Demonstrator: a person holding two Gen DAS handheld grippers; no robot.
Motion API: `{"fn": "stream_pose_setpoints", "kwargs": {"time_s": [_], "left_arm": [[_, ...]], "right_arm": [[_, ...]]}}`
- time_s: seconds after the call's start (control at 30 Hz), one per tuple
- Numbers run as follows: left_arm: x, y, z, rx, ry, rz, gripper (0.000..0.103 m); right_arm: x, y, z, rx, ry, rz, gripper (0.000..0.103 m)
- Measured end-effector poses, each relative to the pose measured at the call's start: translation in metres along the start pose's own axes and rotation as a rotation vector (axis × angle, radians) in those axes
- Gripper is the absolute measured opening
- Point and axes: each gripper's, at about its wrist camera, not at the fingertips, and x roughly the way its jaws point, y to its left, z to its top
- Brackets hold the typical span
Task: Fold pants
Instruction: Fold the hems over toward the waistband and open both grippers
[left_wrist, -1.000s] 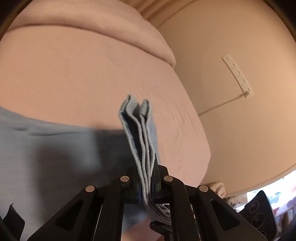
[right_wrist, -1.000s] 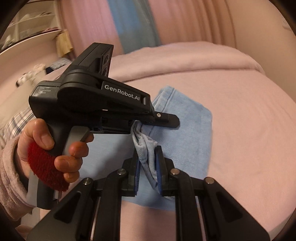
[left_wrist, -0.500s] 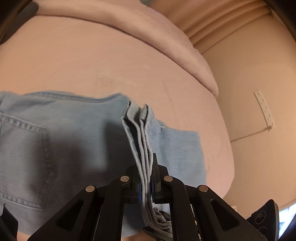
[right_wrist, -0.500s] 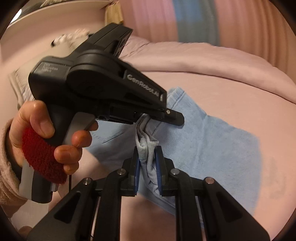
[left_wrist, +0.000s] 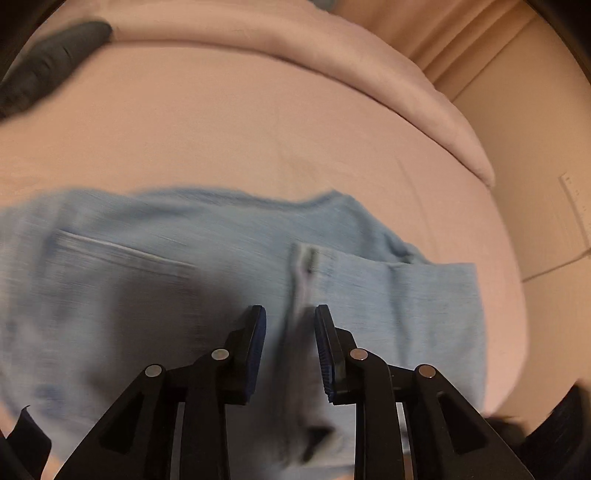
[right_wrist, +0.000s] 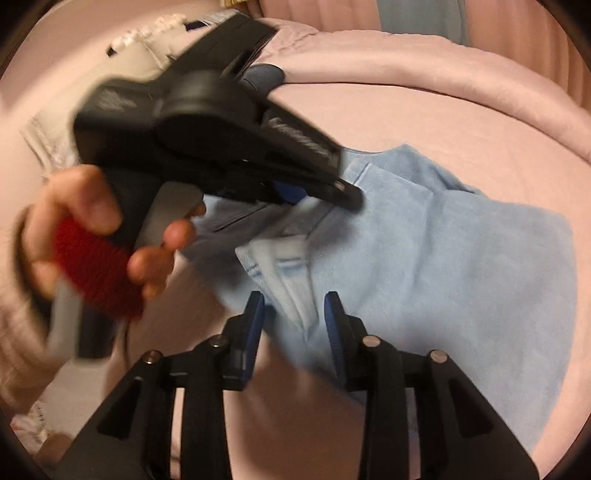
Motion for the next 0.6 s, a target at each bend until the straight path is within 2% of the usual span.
{"fn": "stream_pose_setpoints", "kwargs": {"time_s": [0.07, 0.13, 0.17, 0.23, 0.3, 0.37, 0.5, 0.57, 0.6], "left_arm": [[-0.017, -0.002, -0.005, 0.028, -0.036, 0.016, 0.024], [-0.028, -0.020, -0.014, 0.082, -0.049, -0.021, 0.024], [-0.028, -0.029, -0.017, 0.106, -0.045, -0.043, 0.024], [-0.026, -0.061, -0.031, 0.199, -0.024, -0.119, 0.024], [-0.017, -0.098, -0.045, 0.283, 0.015, -0.196, 0.024], [-0.003, -0.135, -0.060, 0.375, 0.052, -0.248, 0.024], [0.025, -0.183, -0.089, 0.527, 0.093, -0.224, 0.024], [0.040, -0.191, -0.103, 0.581, 0.108, -0.170, 0.024], [0.050, -0.190, -0.110, 0.579, 0.141, -0.151, 0.024]], "right_arm": [[-0.029, -0.019, 0.000, 0.053, -0.052, 0.053, 0.035], [-0.058, -0.047, 0.005, 0.126, -0.115, 0.058, 0.034], [-0.066, -0.059, 0.007, 0.146, -0.132, 0.031, 0.034], [-0.082, -0.096, 0.017, 0.177, -0.154, -0.117, 0.033], [-0.082, -0.126, 0.029, 0.201, -0.128, -0.173, 0.019], [-0.075, -0.144, 0.039, 0.208, -0.093, -0.170, 0.018], [-0.047, -0.150, 0.054, 0.136, 0.002, -0.169, 0.017], [-0.032, -0.161, 0.048, 0.115, 0.045, -0.174, 0.015], [-0.022, -0.166, 0.038, 0.100, 0.079, -0.203, 0.012]]}}
